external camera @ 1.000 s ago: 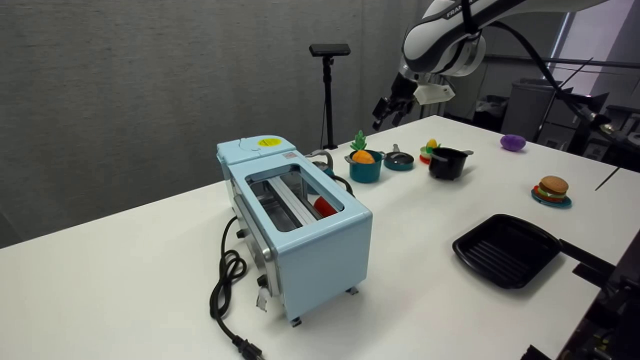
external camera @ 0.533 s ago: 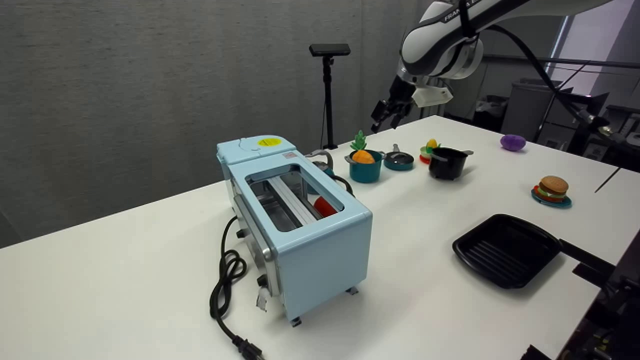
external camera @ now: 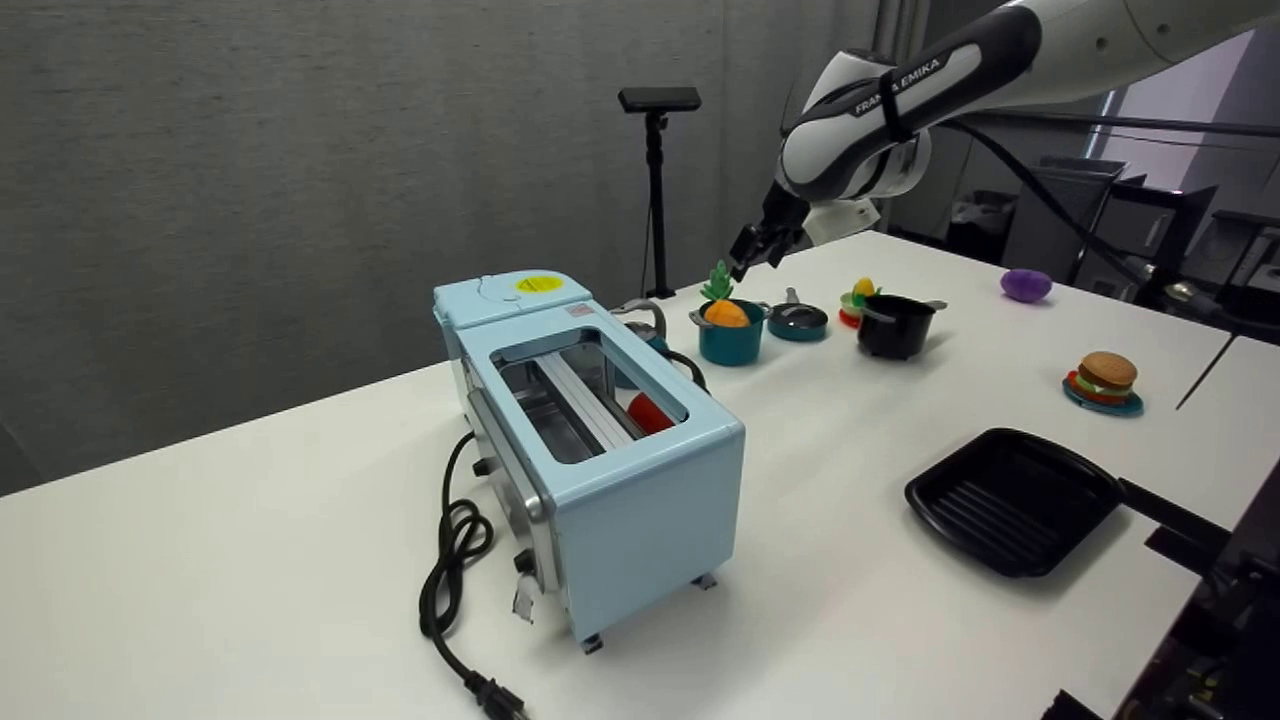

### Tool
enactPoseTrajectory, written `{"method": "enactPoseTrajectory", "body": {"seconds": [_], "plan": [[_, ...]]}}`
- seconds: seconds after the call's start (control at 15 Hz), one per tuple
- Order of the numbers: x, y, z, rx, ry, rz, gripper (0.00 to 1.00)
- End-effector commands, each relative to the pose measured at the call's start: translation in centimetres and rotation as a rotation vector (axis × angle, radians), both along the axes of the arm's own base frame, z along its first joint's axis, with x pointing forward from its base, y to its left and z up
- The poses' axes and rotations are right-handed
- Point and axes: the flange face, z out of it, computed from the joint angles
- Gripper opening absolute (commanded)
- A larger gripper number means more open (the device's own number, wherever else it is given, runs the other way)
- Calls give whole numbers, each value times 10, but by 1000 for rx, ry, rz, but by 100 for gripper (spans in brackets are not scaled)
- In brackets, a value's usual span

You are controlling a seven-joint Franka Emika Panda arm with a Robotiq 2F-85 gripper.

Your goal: Take the pineapple plush toy out of the blue pot and put it on the counter

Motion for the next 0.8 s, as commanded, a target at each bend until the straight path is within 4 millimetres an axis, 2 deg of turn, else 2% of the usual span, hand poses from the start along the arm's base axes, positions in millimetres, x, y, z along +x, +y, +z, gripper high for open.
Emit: {"method": "enactPoseTrajectory", "body": {"seconds": [0.0, 0.33, 0.6, 0.67, 0.73], "plan": [[33, 0, -14, -4, -93, -10, 100], [52, -1, -23, 7, -152, -40, 100], [59, 0, -27, 32, -179, -57, 100], [60, 1, -28, 33, -184, -57, 75], [61, 2, -29, 37, -186, -55, 74]]}}
